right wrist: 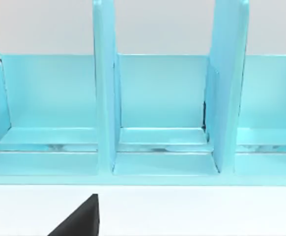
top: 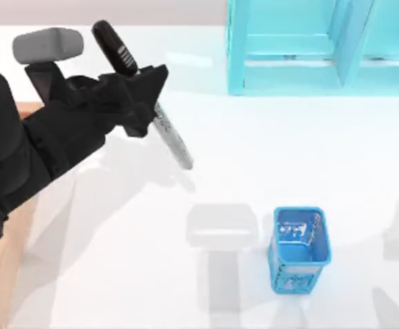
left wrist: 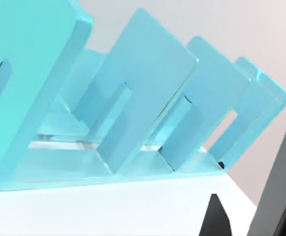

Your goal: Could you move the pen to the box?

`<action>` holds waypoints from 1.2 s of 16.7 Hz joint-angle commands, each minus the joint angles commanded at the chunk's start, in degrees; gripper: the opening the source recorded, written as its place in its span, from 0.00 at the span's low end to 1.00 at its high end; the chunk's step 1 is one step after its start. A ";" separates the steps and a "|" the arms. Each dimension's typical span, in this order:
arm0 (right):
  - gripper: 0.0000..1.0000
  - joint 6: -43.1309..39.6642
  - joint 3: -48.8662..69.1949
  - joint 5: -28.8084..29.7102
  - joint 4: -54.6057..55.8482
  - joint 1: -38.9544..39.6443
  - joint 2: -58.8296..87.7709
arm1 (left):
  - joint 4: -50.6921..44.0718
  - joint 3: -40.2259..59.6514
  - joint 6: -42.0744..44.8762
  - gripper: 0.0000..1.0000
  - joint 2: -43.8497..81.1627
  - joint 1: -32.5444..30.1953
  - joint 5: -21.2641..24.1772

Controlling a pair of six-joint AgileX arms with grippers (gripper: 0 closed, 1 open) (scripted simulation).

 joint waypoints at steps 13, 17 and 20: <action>1.00 0.00 0.00 0.00 0.00 0.00 0.00 | 37.37 15.80 -0.49 0.00 26.63 52.84 73.05; 1.00 0.00 0.00 0.00 0.00 0.00 0.00 | 46.55 18.53 -2.75 0.00 32.24 63.83 92.59; 1.00 0.00 0.00 0.00 0.00 0.00 0.00 | 50.99 19.56 -4.24 0.00 34.82 68.59 101.20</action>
